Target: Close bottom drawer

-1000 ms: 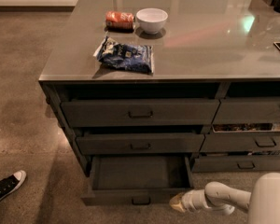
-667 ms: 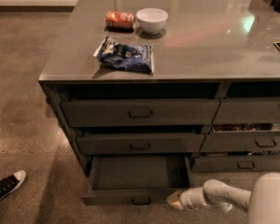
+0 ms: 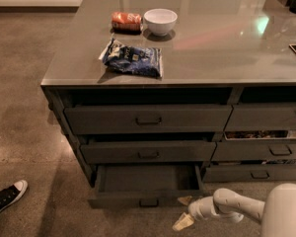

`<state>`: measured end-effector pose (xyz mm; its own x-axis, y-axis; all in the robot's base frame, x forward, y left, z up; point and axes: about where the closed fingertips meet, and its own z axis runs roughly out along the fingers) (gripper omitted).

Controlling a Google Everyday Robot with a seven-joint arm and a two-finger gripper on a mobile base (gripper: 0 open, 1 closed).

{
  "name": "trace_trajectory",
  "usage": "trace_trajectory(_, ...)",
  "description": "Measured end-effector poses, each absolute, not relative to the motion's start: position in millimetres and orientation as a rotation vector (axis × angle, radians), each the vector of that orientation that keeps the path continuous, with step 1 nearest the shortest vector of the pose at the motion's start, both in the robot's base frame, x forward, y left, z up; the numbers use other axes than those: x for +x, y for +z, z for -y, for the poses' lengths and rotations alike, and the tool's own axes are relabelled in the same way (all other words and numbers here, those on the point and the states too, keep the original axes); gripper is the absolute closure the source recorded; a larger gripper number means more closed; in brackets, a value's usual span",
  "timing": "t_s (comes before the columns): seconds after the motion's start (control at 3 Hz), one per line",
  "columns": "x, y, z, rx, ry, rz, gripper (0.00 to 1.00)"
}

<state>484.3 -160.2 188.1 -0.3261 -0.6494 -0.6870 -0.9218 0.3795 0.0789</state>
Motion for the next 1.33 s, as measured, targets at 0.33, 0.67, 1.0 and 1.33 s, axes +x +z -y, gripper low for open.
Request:
trace_trajectory(0.33, 516, 187, 135, -1.37, 0.636, -2.054, 0.0)
trace_trajectory(0.67, 516, 187, 135, -1.37, 0.637, -2.054, 0.0)
trace_trajectory(1.0, 521, 185, 139, -1.344, 0.623, -2.035, 0.0)
trace_trajectory(1.33, 541, 178, 136, -1.33, 0.614, -1.997, 0.0)
